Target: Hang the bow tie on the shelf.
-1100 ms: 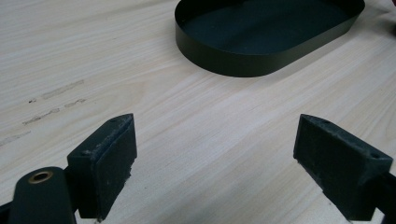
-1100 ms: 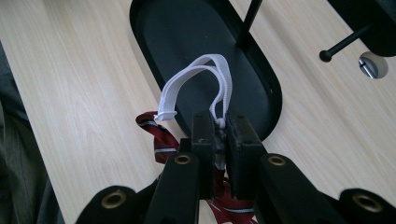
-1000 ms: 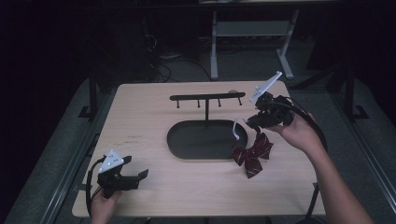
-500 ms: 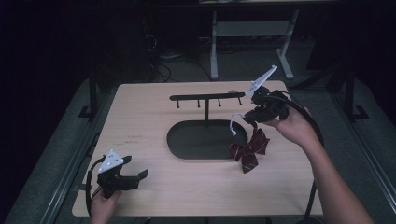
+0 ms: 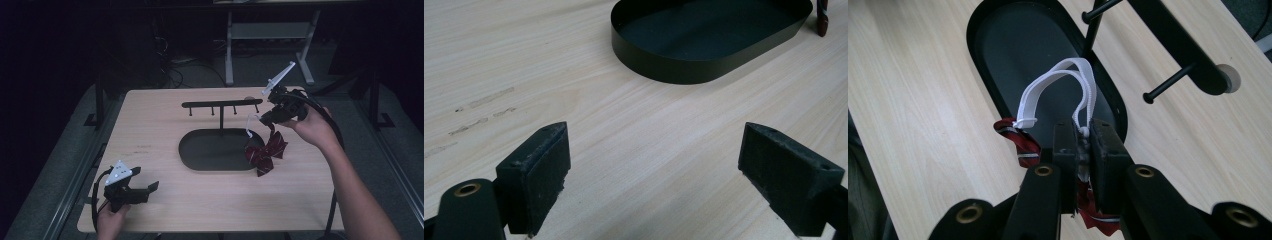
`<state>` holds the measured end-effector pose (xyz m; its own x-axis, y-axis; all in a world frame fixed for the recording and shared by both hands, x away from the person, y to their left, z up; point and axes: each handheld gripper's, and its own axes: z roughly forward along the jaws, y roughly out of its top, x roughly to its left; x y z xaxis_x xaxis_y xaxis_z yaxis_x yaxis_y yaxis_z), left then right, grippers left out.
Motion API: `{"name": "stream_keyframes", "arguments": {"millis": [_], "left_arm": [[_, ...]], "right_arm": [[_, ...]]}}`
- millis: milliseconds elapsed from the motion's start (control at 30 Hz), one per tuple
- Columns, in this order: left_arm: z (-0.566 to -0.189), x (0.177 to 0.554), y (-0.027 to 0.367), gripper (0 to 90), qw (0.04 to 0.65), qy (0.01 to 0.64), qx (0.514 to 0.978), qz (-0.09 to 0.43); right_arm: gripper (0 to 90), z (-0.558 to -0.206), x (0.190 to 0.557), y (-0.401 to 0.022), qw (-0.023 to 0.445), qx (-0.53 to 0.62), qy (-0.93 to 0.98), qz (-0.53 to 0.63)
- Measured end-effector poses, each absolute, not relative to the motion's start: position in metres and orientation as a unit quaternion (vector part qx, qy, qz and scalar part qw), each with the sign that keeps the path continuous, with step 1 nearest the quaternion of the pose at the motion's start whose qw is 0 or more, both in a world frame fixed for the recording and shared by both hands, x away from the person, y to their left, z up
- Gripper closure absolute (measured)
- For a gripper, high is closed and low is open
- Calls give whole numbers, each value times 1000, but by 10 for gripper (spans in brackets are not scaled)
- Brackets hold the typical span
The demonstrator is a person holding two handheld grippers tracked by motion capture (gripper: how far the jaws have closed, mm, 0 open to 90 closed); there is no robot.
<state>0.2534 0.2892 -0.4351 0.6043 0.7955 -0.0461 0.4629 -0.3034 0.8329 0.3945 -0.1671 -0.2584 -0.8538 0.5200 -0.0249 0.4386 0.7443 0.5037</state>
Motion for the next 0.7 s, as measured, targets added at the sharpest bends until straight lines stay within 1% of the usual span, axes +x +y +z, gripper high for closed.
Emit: {"name": "stream_keyframes", "arguments": {"millis": [700], "left_arm": [[-436,253,287,131,433,401,785,189]], "right_arm": [[820,-250,425,-166,82,287,923,242]]}}
